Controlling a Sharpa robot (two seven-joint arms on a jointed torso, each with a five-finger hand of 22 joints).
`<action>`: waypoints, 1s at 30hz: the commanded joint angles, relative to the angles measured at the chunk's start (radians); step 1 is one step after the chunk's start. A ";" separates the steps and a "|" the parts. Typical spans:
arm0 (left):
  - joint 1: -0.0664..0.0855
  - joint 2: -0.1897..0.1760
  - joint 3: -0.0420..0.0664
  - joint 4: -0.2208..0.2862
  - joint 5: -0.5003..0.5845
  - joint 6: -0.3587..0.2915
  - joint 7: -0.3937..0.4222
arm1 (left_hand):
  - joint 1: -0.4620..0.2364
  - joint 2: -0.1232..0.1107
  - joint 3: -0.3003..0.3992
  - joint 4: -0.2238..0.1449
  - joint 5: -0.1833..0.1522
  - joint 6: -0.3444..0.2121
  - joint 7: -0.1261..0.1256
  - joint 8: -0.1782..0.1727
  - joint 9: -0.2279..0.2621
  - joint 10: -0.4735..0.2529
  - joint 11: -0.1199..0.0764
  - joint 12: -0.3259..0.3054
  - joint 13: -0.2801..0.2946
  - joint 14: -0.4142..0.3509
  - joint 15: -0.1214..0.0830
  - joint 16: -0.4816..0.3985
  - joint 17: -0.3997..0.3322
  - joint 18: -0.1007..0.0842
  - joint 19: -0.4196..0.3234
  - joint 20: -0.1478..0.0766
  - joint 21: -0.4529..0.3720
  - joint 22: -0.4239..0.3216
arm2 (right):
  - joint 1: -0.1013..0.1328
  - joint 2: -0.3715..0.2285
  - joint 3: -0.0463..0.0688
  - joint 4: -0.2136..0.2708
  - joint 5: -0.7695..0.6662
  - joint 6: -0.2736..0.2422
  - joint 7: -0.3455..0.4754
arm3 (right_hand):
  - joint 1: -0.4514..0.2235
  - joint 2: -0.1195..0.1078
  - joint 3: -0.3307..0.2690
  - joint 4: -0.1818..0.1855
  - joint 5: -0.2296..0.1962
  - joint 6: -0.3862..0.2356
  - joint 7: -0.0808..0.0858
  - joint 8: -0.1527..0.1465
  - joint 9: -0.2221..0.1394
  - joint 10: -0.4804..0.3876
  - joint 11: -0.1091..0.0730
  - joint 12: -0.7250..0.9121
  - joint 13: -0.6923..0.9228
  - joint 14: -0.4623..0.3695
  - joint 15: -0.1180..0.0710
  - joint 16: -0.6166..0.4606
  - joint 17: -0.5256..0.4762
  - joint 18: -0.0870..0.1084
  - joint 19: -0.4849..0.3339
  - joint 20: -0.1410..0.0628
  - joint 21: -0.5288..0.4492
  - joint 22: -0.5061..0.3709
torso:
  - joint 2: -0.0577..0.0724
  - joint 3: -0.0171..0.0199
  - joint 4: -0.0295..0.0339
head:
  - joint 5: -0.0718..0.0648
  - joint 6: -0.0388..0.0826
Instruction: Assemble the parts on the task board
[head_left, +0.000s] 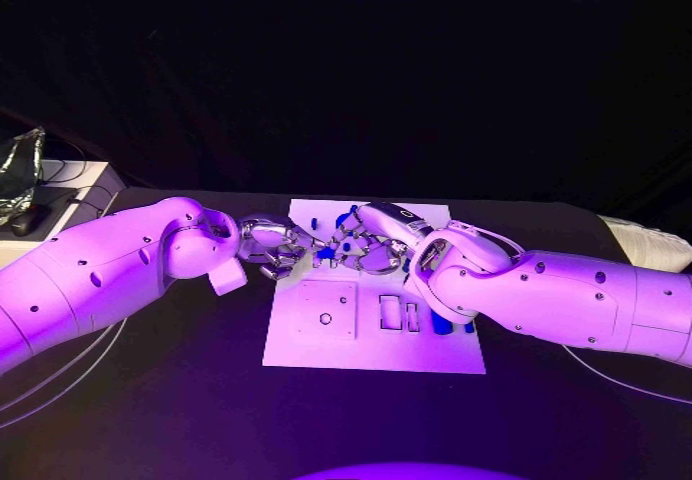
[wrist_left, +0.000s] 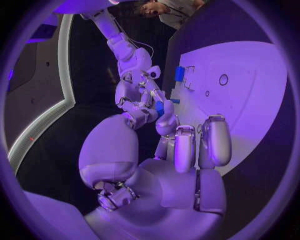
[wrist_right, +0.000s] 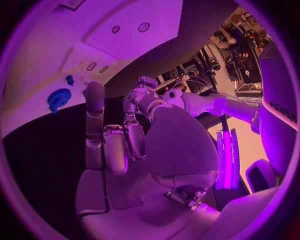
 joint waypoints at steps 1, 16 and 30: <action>-0.001 0.008 -0.001 0.006 -0.004 0.006 0.009 | 0.001 0.006 0.148 -0.149 0.002 0.031 -0.026 0.002 0.001 0.002 -0.007 0.005 -0.001 0.094 -0.008 0.002 0.227 0.012 0.001 -0.004 -0.002 0.012 | 0.001 0.008 0.003 0.004 -0.006 -0.012 0.005 | 0.002 0.005 0.004 0.001 -0.003 0.007 0.000 0.006 0.001 0.005 -0.002 0.003 0.025 0.064 -0.008 0.004 0.053 -0.014 0.006 0.000 0.004 0.001 | 0.000 -0.0005 -0.0007 | 0.000 -0.001; -0.001 0.011 -0.001 0.008 -0.001 0.005 -0.007 | -0.021 -0.007 0.107 -0.133 -0.006 0.029 -0.024 -0.005 0.004 -0.005 -0.005 -0.010 -0.025 0.090 -0.006 -0.003 0.216 0.015 -0.008 -0.003 -0.010 0.002 | 0.000 0.012 0.003 -0.003 -0.021 -0.013 -0.011 | 0.004 0.008 0.007 0.003 -0.005 0.013 -0.004 0.011 0.005 0.008 -0.005 0.008 0.030 0.065 -0.010 0.011 0.063 -0.016 0.012 -0.002 0.014 0.013 | 0.000 -0.0011 0.0003 | -0.001 -0.003; -0.001 0.011 -0.001 0.008 0.005 -0.004 -0.017 | -0.025 -0.031 0.031 -0.112 -0.008 0.019 -0.025 -0.018 0.004 -0.020 -0.005 -0.031 -0.058 0.087 -0.007 -0.008 0.206 0.017 -0.015 -0.003 -0.019 -0.007 | -0.001 0.012 0.003 0.000 -0.025 -0.014 -0.006 | 0.006 0.006 0.007 0.002 -0.005 0.013 -0.004 0.012 0.005 0.010 -0.006 0.011 0.033 0.066 -0.011 0.014 0.067 -0.017 0.014 -0.003 0.018 0.018 | -0.001 -0.0004 -0.0007 | 0.001 -0.003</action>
